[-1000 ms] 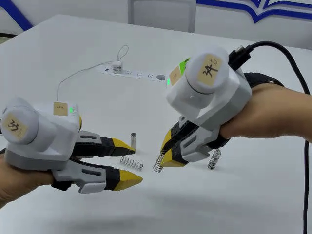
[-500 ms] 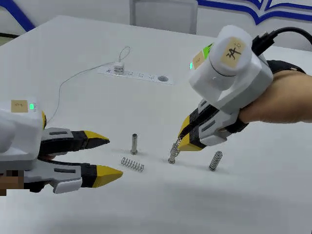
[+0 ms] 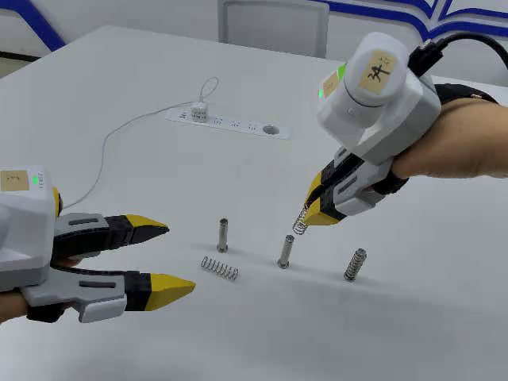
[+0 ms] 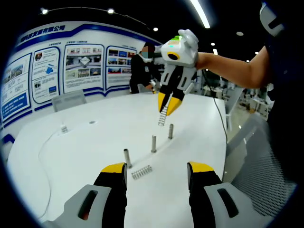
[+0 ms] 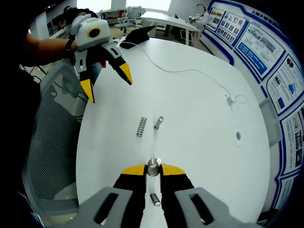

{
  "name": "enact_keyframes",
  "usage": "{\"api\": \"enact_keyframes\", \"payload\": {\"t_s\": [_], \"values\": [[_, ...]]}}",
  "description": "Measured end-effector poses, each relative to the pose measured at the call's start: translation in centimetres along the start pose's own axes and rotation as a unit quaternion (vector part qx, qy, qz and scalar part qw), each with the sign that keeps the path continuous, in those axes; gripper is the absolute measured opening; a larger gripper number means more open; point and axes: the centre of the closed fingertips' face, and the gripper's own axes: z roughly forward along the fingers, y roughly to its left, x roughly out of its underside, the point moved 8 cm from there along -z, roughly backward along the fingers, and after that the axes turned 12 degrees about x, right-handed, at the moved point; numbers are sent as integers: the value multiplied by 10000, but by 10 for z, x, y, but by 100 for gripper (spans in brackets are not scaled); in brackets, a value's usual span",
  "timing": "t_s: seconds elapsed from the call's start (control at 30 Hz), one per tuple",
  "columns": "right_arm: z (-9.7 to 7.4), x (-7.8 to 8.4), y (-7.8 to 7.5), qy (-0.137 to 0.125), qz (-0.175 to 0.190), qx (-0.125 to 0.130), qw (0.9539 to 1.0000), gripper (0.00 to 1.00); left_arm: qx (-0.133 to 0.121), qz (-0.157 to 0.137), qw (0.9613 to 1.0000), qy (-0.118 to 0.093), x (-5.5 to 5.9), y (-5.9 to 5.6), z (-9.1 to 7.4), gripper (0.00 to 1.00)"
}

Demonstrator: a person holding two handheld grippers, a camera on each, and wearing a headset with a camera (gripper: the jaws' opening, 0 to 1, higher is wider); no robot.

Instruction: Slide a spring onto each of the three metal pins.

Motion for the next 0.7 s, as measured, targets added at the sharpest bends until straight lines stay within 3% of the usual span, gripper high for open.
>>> {"api": "enact_keyframes", "payload": {"t_s": [0.43,0.7], "values": [[27,3,-11,192,34,-116,9997,12,-28,-55,10000,-33,4,0,-1,53],[35,8,-11,292,53,-156,9994,12,-10,-92,10000,-26,7,1,0,52]]}}
